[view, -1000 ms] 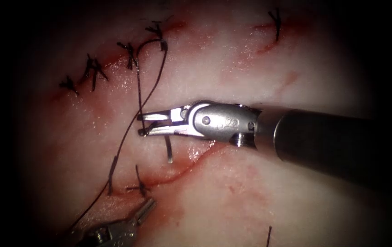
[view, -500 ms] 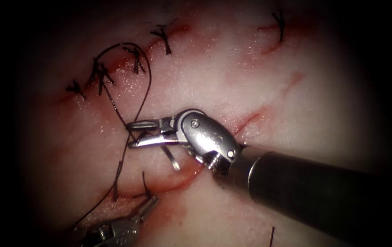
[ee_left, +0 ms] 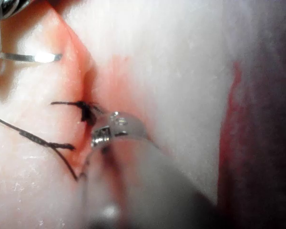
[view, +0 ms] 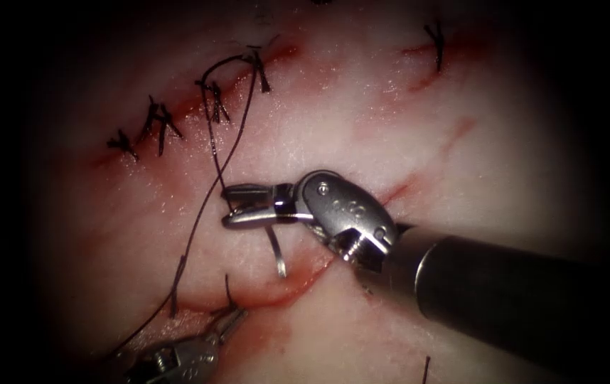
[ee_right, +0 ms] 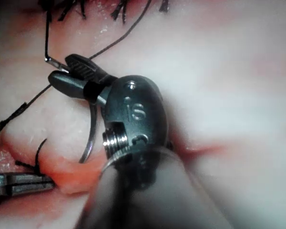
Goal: Wound Closure
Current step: Throw the needle through the top of the incision with right grasper
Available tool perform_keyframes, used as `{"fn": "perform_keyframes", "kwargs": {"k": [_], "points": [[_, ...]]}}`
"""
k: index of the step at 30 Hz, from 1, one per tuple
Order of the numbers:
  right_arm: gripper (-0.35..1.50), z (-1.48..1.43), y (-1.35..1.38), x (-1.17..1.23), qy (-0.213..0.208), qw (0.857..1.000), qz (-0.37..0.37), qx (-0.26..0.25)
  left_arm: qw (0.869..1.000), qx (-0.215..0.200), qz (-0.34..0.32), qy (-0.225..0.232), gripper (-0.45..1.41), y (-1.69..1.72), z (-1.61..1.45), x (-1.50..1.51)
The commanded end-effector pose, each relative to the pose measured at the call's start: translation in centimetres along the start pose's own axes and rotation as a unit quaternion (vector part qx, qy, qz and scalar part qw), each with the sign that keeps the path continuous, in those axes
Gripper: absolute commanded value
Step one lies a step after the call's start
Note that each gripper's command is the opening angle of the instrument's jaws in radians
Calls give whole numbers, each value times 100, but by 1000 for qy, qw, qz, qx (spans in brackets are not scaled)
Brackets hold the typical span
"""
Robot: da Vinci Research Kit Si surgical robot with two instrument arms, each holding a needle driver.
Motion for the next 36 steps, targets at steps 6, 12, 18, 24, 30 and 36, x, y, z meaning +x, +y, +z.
{"fn": "perform_keyframes", "kwargs": {"k": [6, 12, 18, 24, 30, 36], "points": [[-35, 13, 3, -15, 11, 992, 129, 9, 1000, 0, 0, 1, -42, 3, 7, 0], [-35, 14, 0, -25, 19, 980, 197, 17, 1000, 0, 0, 1, -42, 2, 7, 0], [-35, 14, -12, -28, 34, 947, 319, 32, 1000, 0, 3, 1, -42, 2, 7, 0], [-35, 19, -23, -27, 39, 931, 360, 40, 1000, 0, 3, 1, -42, 2, 7, 0], [-35, 13, -25, -28, 20, 921, 388, 21, 1000, 0, 3, 1, -42, 2, 6, 0], [-35, 11, -31, -33, 19, 900, 435, 25, 1000, 0, 3, 1, -42, 2, 6, 0]]}}
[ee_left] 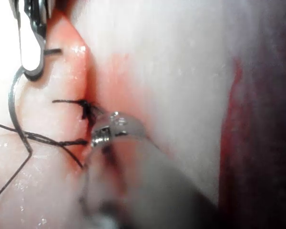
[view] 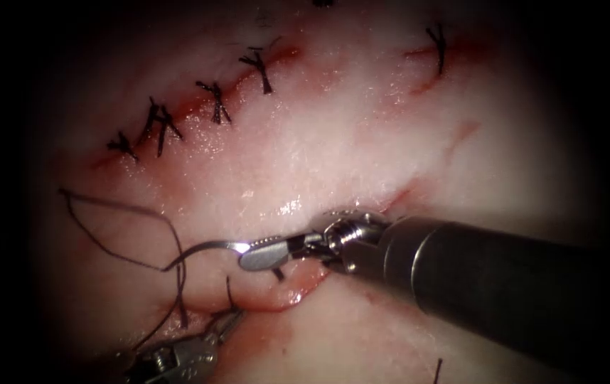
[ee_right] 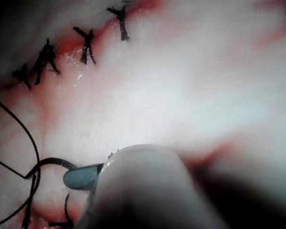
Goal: Wound Closure
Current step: Throw the needle through the top of the incision with right grasper
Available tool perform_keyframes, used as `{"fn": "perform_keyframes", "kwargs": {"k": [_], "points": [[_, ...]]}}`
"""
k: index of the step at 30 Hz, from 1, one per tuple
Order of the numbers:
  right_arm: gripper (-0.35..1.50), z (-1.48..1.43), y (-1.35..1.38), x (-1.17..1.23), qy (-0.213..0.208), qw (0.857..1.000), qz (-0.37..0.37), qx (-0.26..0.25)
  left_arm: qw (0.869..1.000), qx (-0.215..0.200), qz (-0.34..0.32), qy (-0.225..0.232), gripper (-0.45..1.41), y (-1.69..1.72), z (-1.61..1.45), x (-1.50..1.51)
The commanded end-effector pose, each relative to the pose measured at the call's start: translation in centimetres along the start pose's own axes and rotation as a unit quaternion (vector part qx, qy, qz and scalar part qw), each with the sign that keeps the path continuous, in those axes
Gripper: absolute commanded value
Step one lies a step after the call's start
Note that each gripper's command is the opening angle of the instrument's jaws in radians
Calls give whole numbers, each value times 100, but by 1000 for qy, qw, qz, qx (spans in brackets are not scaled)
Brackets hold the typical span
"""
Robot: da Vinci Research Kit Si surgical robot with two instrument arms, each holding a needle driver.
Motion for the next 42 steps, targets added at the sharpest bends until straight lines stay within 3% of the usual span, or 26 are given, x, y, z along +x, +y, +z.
{"fn": "perform_keyframes", "kwargs": {"k": [1, 13, 16, 17, 18, 22, 28, 31, 32, 36, 37, 38, 39, 40, 42], "points": [[-35, 8, 5, 4, 4, 1000, 1, 5, 1000, 0, 0, 1, -42, 3, 8, 0], [-35, 16, -9, 3, 18, 999, 35, 14, 1000, 0, 0, 1, -42, 3, 8, 0], [-32, 20, -9, 17, 49, 999, -19, -7, 1000, 0, 0, 1, -42, 3, 8, 0], [21, 21, -9, 22, 53, 998, -44, -12, 1000, 0, 0, 1, -42, 3, 8, 0], [56, 21, -11, 29, 58, 995, -74, -19, 1000, 0, 0, 1, -42, 3, 8, 0], [90, 16, -19, 58, 97, 980, -170, -28, 1000, 0, 0, 1, -42, 3, 7, 0], [101, 3, -34, 87, 113, 957, -262, -56, 1000, -1, 0, 2, -42, 3, 7, 0], [103, -2, -41, 96, 113, 936, -326, -71, 1000, -2, 0, 3, -40, 2, 7, 0], [103, -5, -45, 99, 110, 920, -367, -77, 1000, -4, 0, 4, -40, 2, 7, 0], [91, -8, -51, 98, 102, 885, -445, -89, 1000, -4, 0, 5, -37, 2, 7, -1], [78, -7, -52, 96, 101, 879, -458, -90, 1000, -4, 0, 5, -37, 2, 7, -1], [48, -6, -54, 92, 98, 863, -487, -95, 1000, -4, 0, 5, -37, 2, 8, -1], [1, -5, -55, 89, 93, 842, -523, -96, 1000, -4, 0, 5, -37, 1, 8, -1], [-35, -3, -56, 86, 83, 821, -558, -83, 1000, -4, 0, 5, -37, 1, 8, -1], [-35, 3, -60, 82, 69, 766, -635, -74, 1000, -4, 0, 5, -37, 1, 8, -1]]}}
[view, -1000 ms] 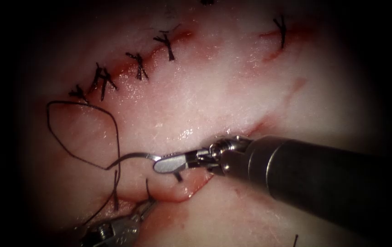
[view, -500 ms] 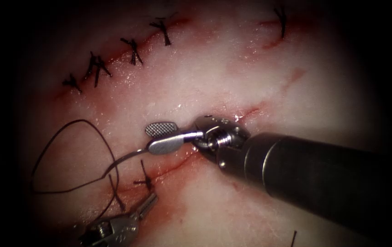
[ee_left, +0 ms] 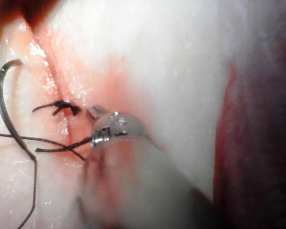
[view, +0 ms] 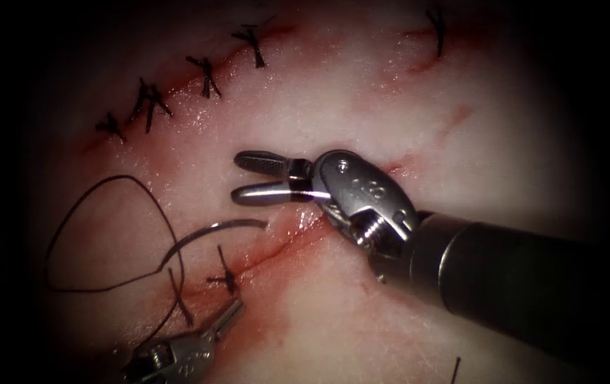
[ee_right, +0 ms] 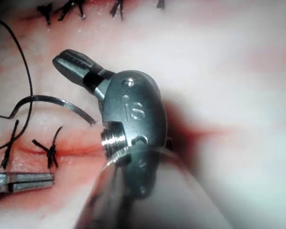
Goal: Wound Closure
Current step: Throw the needle through the top of the incision with right grasper
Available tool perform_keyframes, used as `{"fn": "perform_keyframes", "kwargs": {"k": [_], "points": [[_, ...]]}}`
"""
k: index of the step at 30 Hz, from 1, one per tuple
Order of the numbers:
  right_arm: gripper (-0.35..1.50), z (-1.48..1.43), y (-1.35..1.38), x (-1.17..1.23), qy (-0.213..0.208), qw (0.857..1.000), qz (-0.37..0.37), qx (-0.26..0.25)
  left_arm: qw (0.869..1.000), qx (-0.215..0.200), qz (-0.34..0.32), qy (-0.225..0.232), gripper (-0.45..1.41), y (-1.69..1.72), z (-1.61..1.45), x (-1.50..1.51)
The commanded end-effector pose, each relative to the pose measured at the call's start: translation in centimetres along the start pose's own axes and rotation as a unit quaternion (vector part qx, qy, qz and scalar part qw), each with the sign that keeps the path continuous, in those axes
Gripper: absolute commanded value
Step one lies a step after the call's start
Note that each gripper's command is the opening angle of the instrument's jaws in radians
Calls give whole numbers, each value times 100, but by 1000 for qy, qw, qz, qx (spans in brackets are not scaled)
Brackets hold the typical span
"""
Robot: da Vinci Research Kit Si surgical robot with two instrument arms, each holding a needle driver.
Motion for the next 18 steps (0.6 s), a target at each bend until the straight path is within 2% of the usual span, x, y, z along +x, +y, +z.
{"fn": "perform_keyframes", "kwargs": {"k": [1, 5, 7, 8, 9, 10, 11, 12, 13, 14, 16, 18], "points": [[-35, 8, 0, -7, -1, 998, -66, 0, 1000, 0, 0, 1, -37, 3, 8, -1], [-35, 15, -11, 0, -10, 996, -92, 15, 1000, 0, 0, 1, -37, 2, 7, -1], [-35, 19, -17, 3, -32, 995, -93, 17, 1000, -1, 1, 1, -37, 2, 7, -2], [-10, 21, -20, 4, -48, 994, -100, 12, 1000, -1, 1, 2, -37, 2, 6, -2], [27, 23, -23, 6, -70, 991, -110, 9, 1000, -1, 1, 2, -37, 2, 6, -3], [61, 27, -27, 10, -116, 981, -156, 12, 1000, -1, 1, 2, -37, 1, 5, -3], [98, 30, -30, 13, -166, 972, -168, 6, 1000, -2, 1, 2, -37, 1, 5, -4], [115, 33, -32, 14, -209, 963, -171, -2, 1000, -2, 1, 2, -37, 1, 5, -4], [123, 35, -36, 15, -242, 954, -174, -17, 1000, -2, 1, 2, -37, 1, 4, -4], [126, 36, -41, 15, -254, 951, -174, -28, 1000, -2, 1, 2, -37, 1, 4, -4], [128, 37, -48, 14, -256, 949, -179, -29, 1000, -2, 2, 2, -37, 1, 4, -5], [133, 39, -53, 11, -242, 954, -175, -31, 1000, -2, 2, 3, -37, 1, 3, -5]]}}
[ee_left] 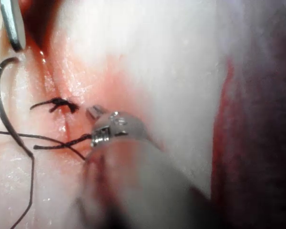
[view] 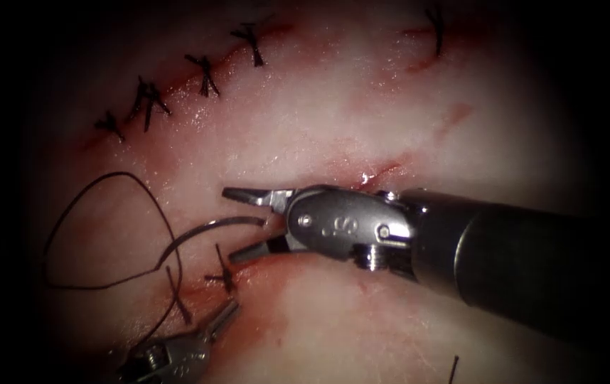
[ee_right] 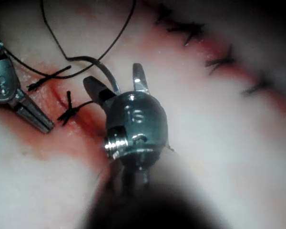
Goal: Wound Closure
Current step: Throw the needle through the top of the incision with right grasper
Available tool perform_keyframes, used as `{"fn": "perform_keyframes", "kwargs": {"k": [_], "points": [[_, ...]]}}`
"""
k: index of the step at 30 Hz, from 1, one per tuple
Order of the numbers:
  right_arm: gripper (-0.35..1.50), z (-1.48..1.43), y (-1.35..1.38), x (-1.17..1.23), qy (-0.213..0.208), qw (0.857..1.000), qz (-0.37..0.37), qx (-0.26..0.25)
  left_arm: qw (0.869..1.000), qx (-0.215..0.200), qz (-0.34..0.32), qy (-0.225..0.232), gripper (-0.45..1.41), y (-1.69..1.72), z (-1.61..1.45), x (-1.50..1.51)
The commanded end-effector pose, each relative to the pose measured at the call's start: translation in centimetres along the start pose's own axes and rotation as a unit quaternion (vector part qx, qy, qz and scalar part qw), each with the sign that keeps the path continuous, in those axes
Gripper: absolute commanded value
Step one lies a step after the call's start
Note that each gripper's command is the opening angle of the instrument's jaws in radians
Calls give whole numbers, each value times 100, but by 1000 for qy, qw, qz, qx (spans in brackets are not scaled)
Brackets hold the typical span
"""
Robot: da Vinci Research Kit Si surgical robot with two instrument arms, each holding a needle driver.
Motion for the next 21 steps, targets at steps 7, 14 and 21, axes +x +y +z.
{"fn": "perform_keyframes", "kwargs": {"k": [7, 14, 21], "points": [[146, 25, -22, 5, -73, 991, -93, -70, 1000, 0, 1, 1, -37, 3, 7, -2], [135, 37, -47, 5, -127, 958, -220, -129, 1000, 0, 1, 2, -35, 3, 6, -2], [145, 26, -43, 4, -98, 963, -214, -128, 1000, -1, 1, 2, -35, 2, 3, -2]]}}
